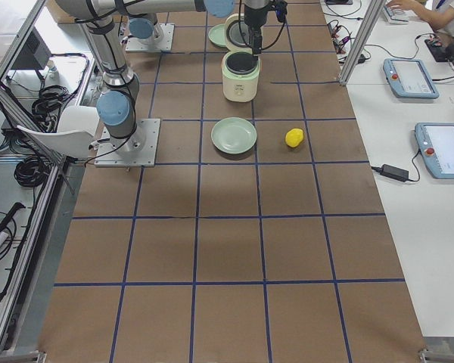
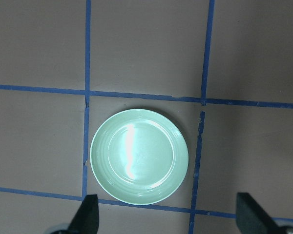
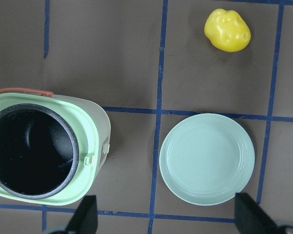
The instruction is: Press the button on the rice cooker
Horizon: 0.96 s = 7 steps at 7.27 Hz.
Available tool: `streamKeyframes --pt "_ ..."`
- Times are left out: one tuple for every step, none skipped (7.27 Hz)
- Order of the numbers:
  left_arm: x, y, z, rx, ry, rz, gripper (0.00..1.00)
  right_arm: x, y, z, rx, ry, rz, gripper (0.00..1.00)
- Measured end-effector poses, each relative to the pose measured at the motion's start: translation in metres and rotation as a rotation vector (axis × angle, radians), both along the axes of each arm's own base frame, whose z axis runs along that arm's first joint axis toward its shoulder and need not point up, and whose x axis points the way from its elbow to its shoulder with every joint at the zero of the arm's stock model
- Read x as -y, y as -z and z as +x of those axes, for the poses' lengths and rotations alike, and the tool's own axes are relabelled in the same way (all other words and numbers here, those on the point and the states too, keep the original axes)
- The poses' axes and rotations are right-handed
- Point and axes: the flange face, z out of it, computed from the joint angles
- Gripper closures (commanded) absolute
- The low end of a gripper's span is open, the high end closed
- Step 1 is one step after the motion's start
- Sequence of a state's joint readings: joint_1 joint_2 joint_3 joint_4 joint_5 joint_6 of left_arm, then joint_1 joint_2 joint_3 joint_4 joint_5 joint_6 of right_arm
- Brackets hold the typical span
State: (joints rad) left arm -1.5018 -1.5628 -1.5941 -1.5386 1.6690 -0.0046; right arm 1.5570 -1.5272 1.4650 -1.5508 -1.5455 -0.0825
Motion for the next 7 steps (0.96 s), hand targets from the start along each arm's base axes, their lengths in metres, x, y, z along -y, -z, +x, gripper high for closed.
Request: streamKeyframes --pt "-0.0001 -0.0002 0.0 0.0 0.0 0.0 0.0 0.0 -0.0001 0.0004 0.004 0.0 0.0 0.0" --pt "-0.0001 -0.0004 0.0 0.0 0.0 -0.001 0.0 -0.0002 -0.0002 0.0006 0.006 0.001 0.0 0.0" --pt "-0.0001 -0.0004 0.0 0.0 0.0 -0.001 0.0 -0.0003 0.0 0.001 0.008 0.007 0.001 0.0" --pt "-0.0001 -0.0004 0.0 0.0 0.0 -0.001 0.0 -0.0003 0.0005 0.002 0.018 0.022 0.004 0.0" --pt "-0.0001 -0.0004 0.0 0.0 0.0 -0.001 0.0 -0.0006 0.0013 0.0035 0.034 0.05 0.012 0.0" --pt "0.0 -0.0003 0.0 0.0 0.0 -0.001 0.0 -0.0008 0.0026 0.0043 0.041 0.082 0.023 0.0" --pt "0.0001 -0.0001 0.0 0.0 0.0 0.0 0.0 -0.0004 0.0033 0.0042 0.04 0.102 0.028 0.01"
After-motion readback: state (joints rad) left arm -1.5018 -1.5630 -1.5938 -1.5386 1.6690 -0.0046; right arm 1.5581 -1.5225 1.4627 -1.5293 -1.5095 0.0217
